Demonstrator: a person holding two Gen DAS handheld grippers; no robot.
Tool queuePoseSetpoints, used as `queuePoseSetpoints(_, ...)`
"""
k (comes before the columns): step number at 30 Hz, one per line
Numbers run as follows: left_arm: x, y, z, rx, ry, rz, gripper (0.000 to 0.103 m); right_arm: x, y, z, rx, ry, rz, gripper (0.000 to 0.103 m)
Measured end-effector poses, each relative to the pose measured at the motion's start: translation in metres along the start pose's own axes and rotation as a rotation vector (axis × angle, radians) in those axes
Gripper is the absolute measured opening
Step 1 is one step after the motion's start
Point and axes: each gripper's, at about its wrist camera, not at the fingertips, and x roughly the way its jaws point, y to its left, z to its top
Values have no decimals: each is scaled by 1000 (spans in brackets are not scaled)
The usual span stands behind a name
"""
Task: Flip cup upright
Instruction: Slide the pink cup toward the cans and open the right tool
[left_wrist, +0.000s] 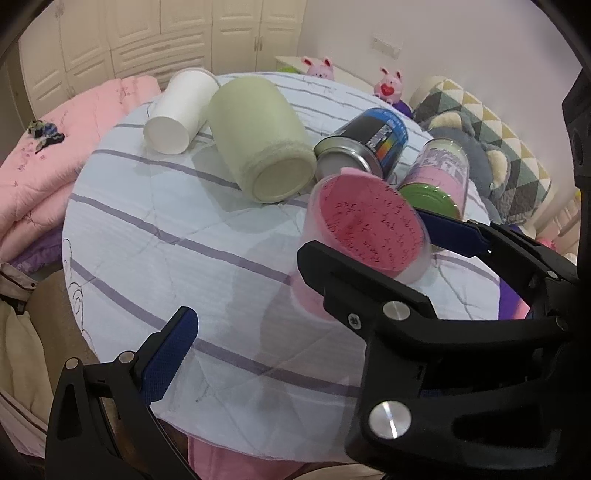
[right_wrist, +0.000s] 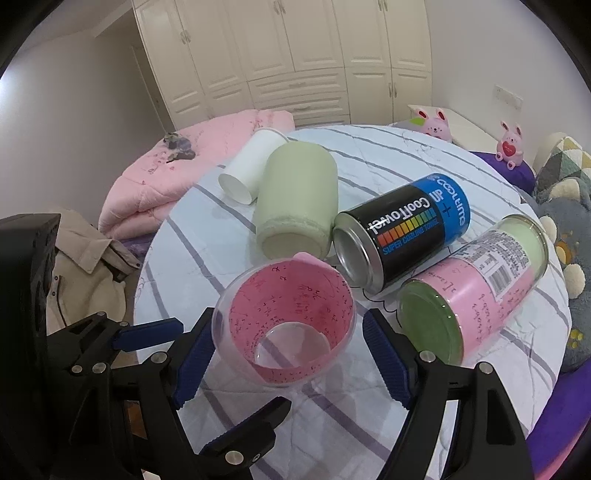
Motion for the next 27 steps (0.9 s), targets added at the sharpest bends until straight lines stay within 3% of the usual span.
queuePoseSetpoints(9, -28, -19, -6, 22, -76, 7, 103, -30, -3, -5, 11, -50, 1, 80)
queuePoseSetpoints(17, -56, -45, -5, 72, -183, 18, 103, -73, -13, -10, 26, -117, -51, 80)
queuePoseSetpoints(20, -68, -56, -5, 110, -260, 41, 103, -93, -17, -15, 26, -162, -97, 81)
queuePoseSetpoints(27, -85, -64, -9, 139, -356, 61, 103, -142, -20, -28, 14, -336, -297, 81)
